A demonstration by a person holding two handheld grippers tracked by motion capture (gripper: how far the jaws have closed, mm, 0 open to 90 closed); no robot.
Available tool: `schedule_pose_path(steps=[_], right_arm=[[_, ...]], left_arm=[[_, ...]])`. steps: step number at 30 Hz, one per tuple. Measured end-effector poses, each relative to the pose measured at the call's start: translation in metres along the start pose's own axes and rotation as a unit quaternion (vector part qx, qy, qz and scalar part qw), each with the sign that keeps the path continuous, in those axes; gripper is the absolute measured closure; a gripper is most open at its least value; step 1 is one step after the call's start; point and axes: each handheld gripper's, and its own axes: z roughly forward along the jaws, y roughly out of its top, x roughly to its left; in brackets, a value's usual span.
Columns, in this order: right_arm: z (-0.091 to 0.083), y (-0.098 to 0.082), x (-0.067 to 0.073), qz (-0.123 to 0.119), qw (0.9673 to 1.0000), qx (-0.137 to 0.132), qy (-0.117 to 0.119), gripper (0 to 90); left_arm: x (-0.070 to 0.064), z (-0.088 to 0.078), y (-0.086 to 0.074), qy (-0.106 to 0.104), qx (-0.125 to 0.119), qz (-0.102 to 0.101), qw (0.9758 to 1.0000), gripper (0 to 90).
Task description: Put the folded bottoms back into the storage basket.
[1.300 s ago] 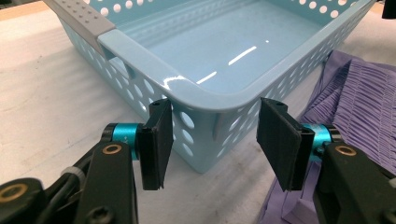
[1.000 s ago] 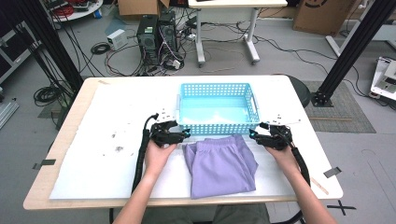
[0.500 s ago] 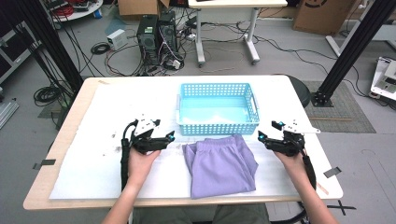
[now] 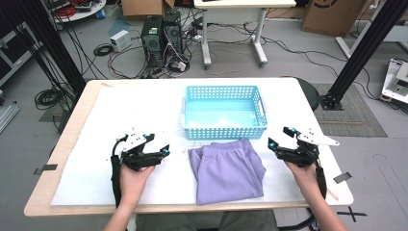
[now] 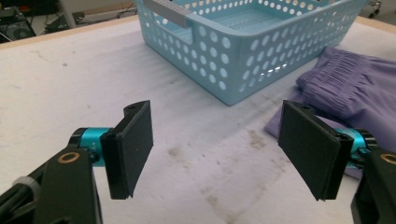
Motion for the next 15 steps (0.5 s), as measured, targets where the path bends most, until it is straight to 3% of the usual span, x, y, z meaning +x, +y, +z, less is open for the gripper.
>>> schedule_pose_path(steps=[2, 5, 11, 15], right_arm=[[-0.002, -0.002, 0.006, -0.003, 1.0000, 0.004, 0.001, 22.9], [-0.006, -0.004, 0.015, -0.013, 0.9999, 0.007, 0.008, 23.0], [-0.014, -0.012, 0.032, -0.010, 0.9994, 0.021, 0.025, 22.9], [-0.013, -0.017, 0.039, -0.012, 0.9988, 0.036, 0.031, 22.8]], left_arm=[[-0.006, 0.000, -0.001, -0.010, 0.004, -0.008, 0.9999, 26.8], [-0.018, -0.001, 0.000, -0.017, 0.006, 0.000, 0.9998, 26.8], [-0.042, 0.000, -0.003, -0.038, 0.021, -0.010, 0.9990, 27.0], [-0.058, 0.005, -0.006, -0.063, 0.044, -0.026, 0.9967, 27.4]])
